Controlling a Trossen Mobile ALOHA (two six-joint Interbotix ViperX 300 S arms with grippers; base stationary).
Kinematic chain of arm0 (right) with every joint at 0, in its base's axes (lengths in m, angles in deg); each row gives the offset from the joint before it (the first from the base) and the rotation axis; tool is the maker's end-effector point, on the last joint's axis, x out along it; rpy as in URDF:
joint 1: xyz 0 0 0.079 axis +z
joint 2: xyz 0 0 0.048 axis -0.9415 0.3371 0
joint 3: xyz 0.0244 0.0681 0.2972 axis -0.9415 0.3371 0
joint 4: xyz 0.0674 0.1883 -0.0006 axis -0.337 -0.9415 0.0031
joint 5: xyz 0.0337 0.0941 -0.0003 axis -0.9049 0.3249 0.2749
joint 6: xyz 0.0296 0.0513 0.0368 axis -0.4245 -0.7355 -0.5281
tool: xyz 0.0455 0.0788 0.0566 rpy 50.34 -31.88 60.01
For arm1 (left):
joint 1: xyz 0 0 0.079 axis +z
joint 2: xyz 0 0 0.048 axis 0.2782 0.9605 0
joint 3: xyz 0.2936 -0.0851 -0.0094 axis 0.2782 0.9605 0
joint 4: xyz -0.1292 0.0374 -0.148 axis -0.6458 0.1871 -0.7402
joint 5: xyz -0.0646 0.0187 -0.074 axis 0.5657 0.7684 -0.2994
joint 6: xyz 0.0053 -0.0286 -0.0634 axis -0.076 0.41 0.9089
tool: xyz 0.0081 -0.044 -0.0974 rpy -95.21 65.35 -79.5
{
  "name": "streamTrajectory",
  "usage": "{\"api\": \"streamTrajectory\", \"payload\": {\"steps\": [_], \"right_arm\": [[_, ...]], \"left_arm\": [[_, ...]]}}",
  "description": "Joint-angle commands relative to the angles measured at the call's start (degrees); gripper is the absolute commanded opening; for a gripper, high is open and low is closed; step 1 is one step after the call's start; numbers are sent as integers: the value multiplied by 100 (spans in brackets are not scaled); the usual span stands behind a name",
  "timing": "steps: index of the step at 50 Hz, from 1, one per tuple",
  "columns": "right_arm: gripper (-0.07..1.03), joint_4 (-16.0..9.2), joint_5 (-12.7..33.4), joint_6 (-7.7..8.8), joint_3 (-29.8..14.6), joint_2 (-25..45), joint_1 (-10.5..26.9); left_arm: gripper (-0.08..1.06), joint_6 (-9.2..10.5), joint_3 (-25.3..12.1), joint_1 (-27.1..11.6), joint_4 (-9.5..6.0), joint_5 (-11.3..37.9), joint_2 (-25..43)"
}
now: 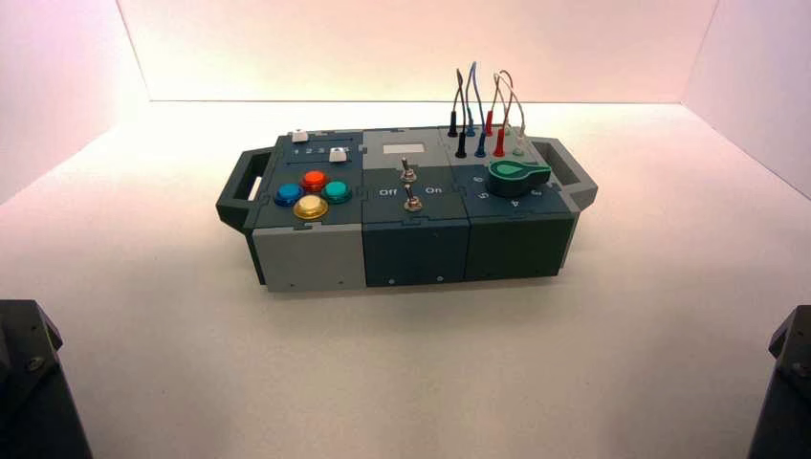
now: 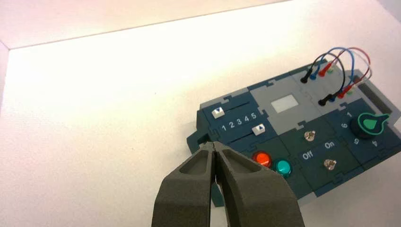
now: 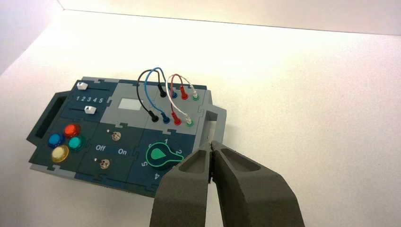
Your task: Turn the knob to position 6.
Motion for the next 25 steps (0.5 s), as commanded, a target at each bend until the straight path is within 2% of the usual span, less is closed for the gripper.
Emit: {"api": "streamTrajectory", "payload": {"steps": [1,25], "right_arm": [[-2,0,-18,0,-185,26,18],[-2,-35,141,9,-202,105,26]], "left_arm": [[-3,-18,-132,-18,9,-9,9],[-3,-18,-114,-18,9,18,-114]]}}
